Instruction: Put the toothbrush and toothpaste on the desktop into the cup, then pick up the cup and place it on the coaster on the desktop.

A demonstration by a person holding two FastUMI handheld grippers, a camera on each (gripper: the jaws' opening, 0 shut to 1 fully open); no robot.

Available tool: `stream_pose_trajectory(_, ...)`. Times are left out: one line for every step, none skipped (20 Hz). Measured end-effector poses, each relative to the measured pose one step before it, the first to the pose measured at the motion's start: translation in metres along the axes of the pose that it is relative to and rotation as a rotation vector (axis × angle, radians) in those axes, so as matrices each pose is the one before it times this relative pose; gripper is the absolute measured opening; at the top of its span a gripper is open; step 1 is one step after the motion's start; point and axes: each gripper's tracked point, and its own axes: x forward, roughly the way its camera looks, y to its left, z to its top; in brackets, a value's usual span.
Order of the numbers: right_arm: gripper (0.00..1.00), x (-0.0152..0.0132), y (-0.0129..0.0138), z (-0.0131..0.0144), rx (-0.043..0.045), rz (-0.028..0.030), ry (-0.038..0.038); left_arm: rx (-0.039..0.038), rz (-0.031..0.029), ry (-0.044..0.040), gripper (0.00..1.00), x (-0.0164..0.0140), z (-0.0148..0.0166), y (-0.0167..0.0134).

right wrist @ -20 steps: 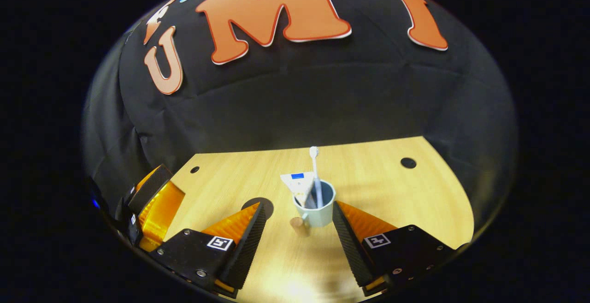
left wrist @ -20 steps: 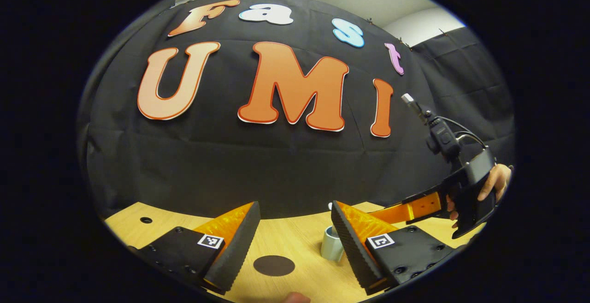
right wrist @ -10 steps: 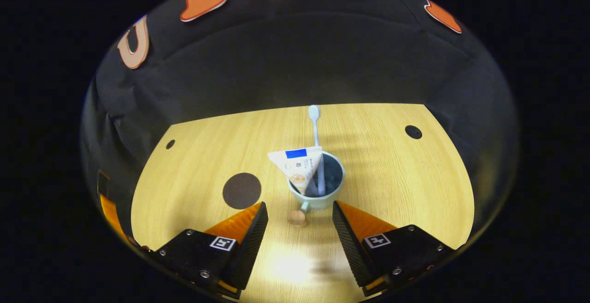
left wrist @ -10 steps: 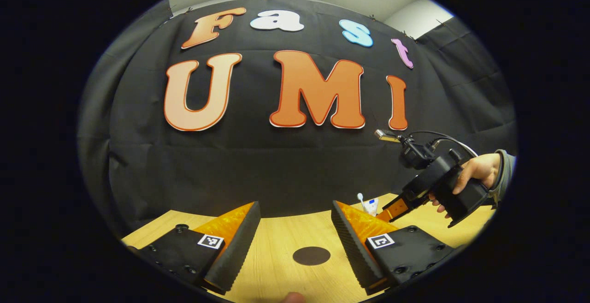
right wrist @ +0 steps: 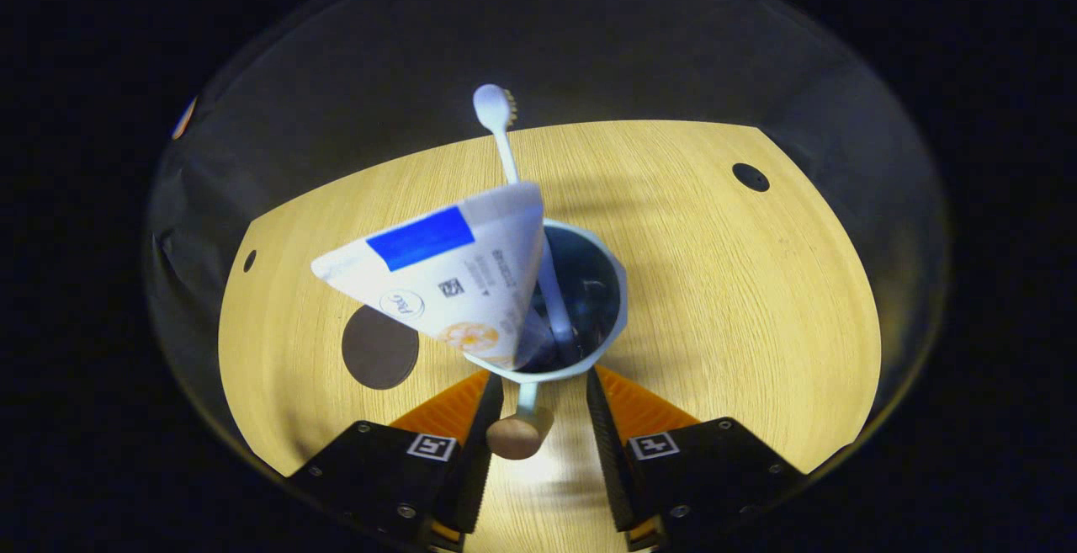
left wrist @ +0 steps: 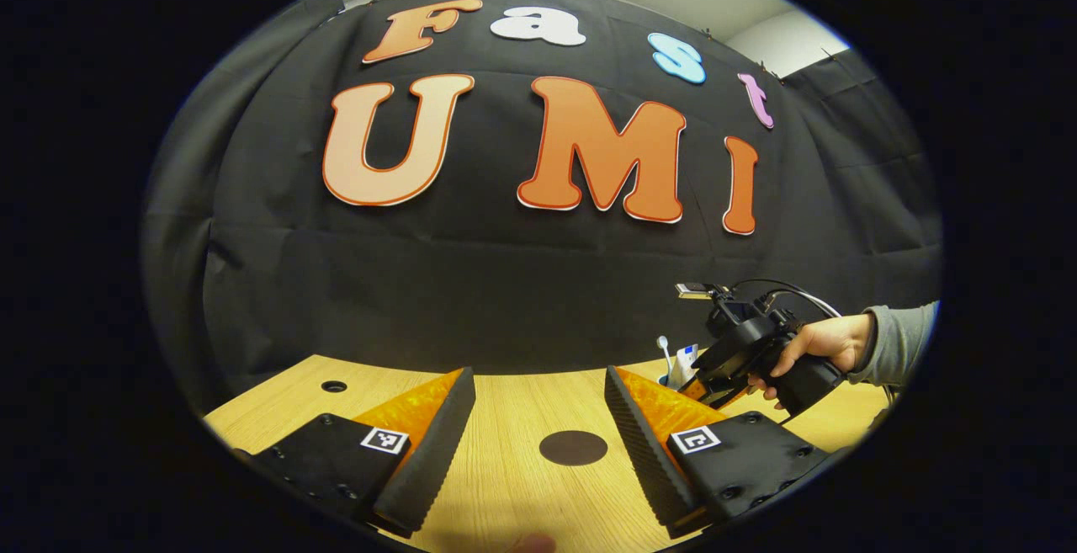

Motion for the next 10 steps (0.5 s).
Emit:
stream_pose_trajectory(0.55, 0.00054, 0.00025, -0.00085, -0.00675, -0.00392, 0.0016, -0.00587, 0.00064, 0.00452, 0.97, -0.00284, -0.0014, 0.00032)
stream_pose_trajectory(0.42, 0.00334, -0.00234, 0.00001, -0.00228, -0.00828, -0.00528, -0.00789, 0.00106, 0.00352, 0.97, -0.0007, -0.00282, 0.00045)
stream_pose_trajectory(0.3, 0.00089, 0.0001, 0.00216, -0.01216, -0.0076, -0.00417, -0.01146, -0.00023, 0.00028, 0.97, 0.00004, -0.00194, 0.00054)
stream_pose_trajectory(0.27, -0.00144, -0.00011, -0.0016, -0.00539, -0.00409, 0.00114, -0.01176, 0.00414, 0.00168, 0.96, -0.00017, -0.00187, 0.0005)
stream_pose_trajectory(0.27, 0.0005, 0.00114, -0.00028, -0.00576, 0.00074, -0.0019, -0.00831, -0.00237, 0.00685, 0.98, 0.00028, -0.00281, -0.00089)
stream_pose_trajectory(0.25, 0.00029, 0.00107, 0.00004, -0.00752, 0.00109, -0.00176, -0.00282, 0.00162, 0.00874, 0.98, -0.00193, -0.00256, -0.00066)
stream_pose_trajectory(0.24, 0.00057, -0.00026, -0.0003, -0.01249, 0.00212, -0.0019, 0.0008, 0.0072, 0.01012, 0.98, -0.00031, -0.00327, 0.00018)
stream_pose_trajectory(0.22, 0.00086, 0.00108, -0.0008, -0.01565, 0.00567, -0.00016, 0.00604, 0.00896, 0.01324, 0.98, -0.00013, -0.00407, 0.00105)
stream_pose_trajectory(0.21, -0.00086, 0.00151, -0.00048, 0.00392, 0.00625, 0.00369, 0.00949, 0.01272, 0.00834, 0.98, -0.00075, -0.00264, 0.0013)
stream_pose_trajectory(0.21, 0.00081, -0.00097, 0.00057, -0.00516, 0.0068, 0.00086, 0.00667, 0.00622, 0.00697, 0.98, -0.00144, -0.00412, 0.00023)
